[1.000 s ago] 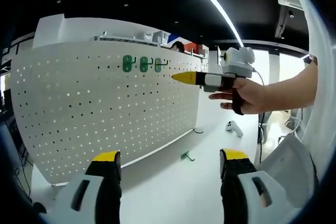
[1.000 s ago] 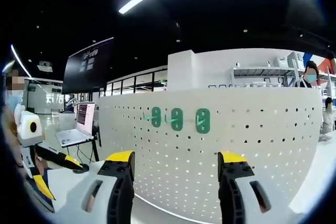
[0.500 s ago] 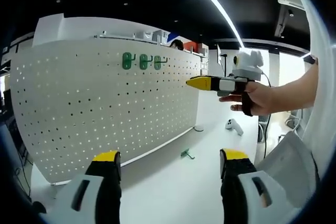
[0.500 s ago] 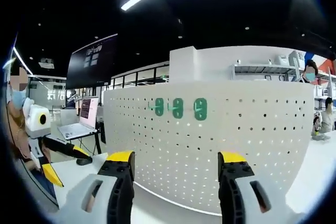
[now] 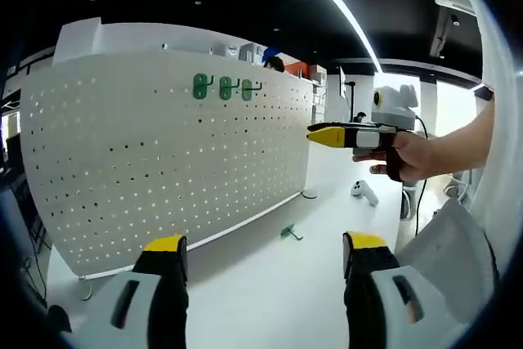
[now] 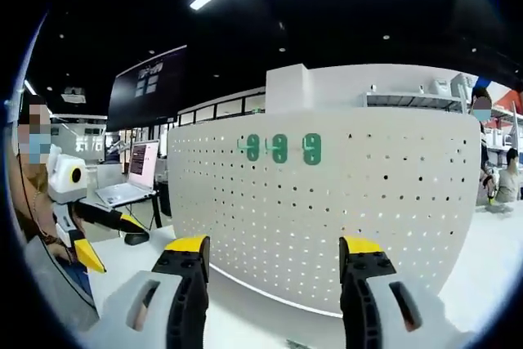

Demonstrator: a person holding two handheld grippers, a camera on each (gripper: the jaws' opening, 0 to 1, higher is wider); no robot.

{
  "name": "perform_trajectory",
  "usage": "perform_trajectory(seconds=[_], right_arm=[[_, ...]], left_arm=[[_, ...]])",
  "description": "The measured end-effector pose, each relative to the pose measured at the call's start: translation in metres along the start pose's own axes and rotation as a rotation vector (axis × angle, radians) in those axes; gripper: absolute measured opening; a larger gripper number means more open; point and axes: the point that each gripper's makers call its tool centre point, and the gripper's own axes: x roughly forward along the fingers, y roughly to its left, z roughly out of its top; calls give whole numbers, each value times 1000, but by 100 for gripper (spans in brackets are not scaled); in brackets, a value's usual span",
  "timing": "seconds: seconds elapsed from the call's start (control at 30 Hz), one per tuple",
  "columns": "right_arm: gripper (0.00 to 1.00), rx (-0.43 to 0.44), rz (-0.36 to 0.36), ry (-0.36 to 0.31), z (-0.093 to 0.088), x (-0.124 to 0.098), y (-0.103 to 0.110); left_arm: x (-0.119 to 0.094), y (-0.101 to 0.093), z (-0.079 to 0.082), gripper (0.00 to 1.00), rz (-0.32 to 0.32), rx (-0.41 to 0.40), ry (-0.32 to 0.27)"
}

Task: Insert the hook assembly into the mounting plate slot until the hook locks in place.

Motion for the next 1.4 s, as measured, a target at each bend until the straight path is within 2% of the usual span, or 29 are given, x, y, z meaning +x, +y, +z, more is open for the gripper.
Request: perform_trajectory(seconds=[0.57,1.4], right_arm=[[63,27,-9,41,-25,-25,1],[63,65,-25,153,-65,-57,1]], left_arm=[[-2,0,-12,81,-2,-5,19],[-7,5,-31,81,7,-19,59]])
